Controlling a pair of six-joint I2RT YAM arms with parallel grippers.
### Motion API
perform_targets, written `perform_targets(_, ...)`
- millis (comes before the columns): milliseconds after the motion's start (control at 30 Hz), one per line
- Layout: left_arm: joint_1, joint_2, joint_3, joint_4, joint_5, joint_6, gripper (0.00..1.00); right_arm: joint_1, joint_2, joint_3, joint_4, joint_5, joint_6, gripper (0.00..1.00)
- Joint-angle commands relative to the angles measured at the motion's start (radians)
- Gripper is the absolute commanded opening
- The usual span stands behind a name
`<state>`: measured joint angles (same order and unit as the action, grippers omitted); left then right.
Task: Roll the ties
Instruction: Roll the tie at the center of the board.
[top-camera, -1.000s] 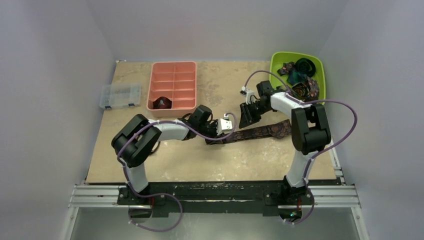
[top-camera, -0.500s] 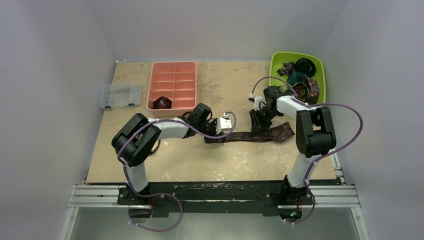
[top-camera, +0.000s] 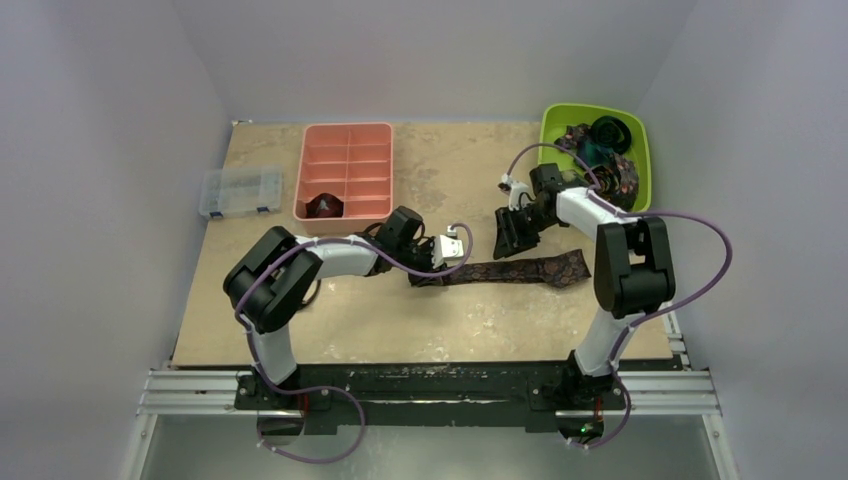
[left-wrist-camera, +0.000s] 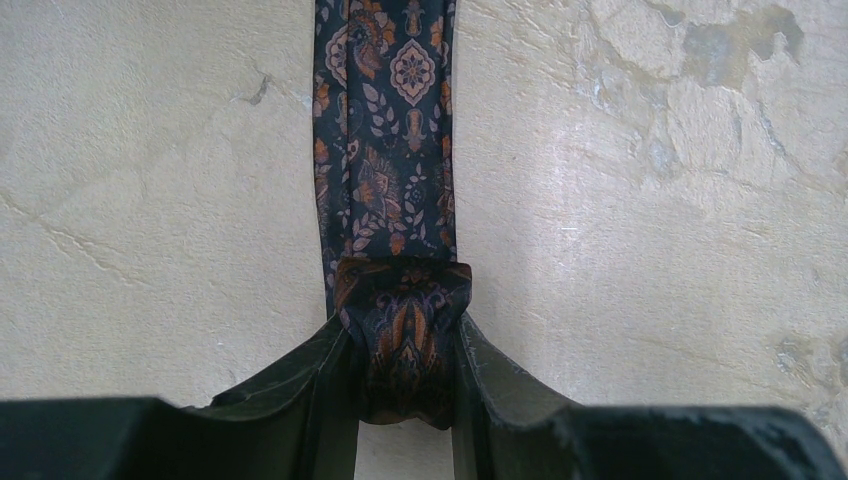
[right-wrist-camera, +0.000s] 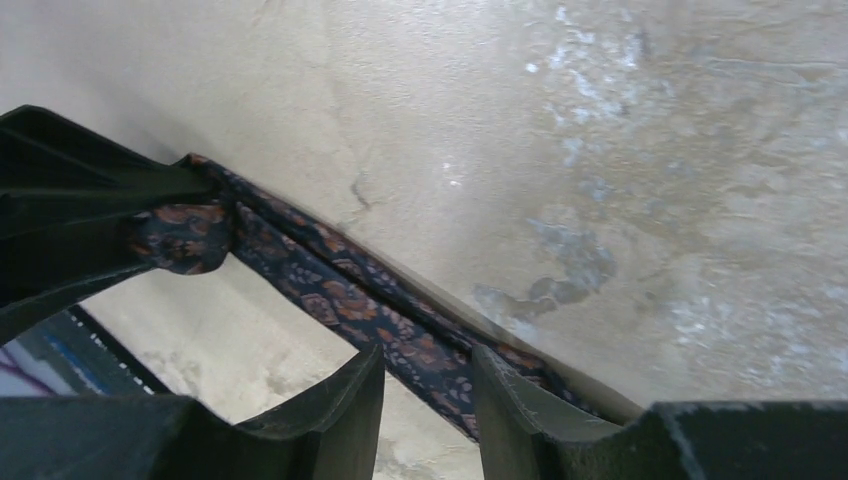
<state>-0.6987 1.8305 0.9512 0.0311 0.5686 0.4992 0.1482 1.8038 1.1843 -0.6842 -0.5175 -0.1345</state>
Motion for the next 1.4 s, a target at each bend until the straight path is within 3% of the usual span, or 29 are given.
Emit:
perform_targets(0, -0.005, 0.013, -0.023, -0.133, -0.055, -0.004, 0.15, 0.013, -0.005, 0.012, 0.027, -0.105, 0.018, 0.38)
perform_targets(133, -0.007, 0.021, -0.018, -0.129, -0.056, -0.012, 0.15, 0.027, -0.012, -0.008, 0.075, -0.285, 0.079, 0.42)
perform_targets(200, -0.007, 0.032, -0.012, -0.128, -0.06, -0.026, 0.16, 0.054, -0.03, -0.056, 0.161, -0.368, 0.162, 0.51)
perform_targets(300, -0.007, 0.046, -0.001, -0.13, -0.068, -0.045, 0.16, 0.116, -0.036, -0.118, 0.294, -0.443, 0.298, 0.54)
perform_targets(467, -0.012, 0.046, -0.006, -0.134, -0.087, -0.055, 0.17, 0.164, -0.005, -0.192, 0.497, -0.495, 0.491, 0.53)
perform_targets(733, -0.017, 0.048, -0.005, -0.135, -0.097, -0.062, 0.18, 0.215, 0.078, -0.158, 0.592, -0.472, 0.563, 0.5)
perform_targets(900, -0.016, 0.047, -0.005, -0.143, -0.101, -0.063, 0.18, 0.231, 0.113, -0.123, 0.579, -0.462, 0.548, 0.39)
perform_targets(1067, -0.016, 0.049, -0.005, -0.135, -0.096, -0.07, 0.21, 0.231, 0.121, -0.121, 0.529, -0.437, 0.494, 0.0)
perform_targets(1200, -0.013, 0.048, -0.01, -0.103, -0.092, -0.094, 0.32, 0.218, 0.149, -0.104, 0.406, -0.381, 0.37, 0.0)
perform_targets(1367, 0.014, 0.03, -0.06, 0.059, 0.006, -0.13, 0.58, 0.184, 0.184, -0.108, 0.368, -0.307, 0.303, 0.0)
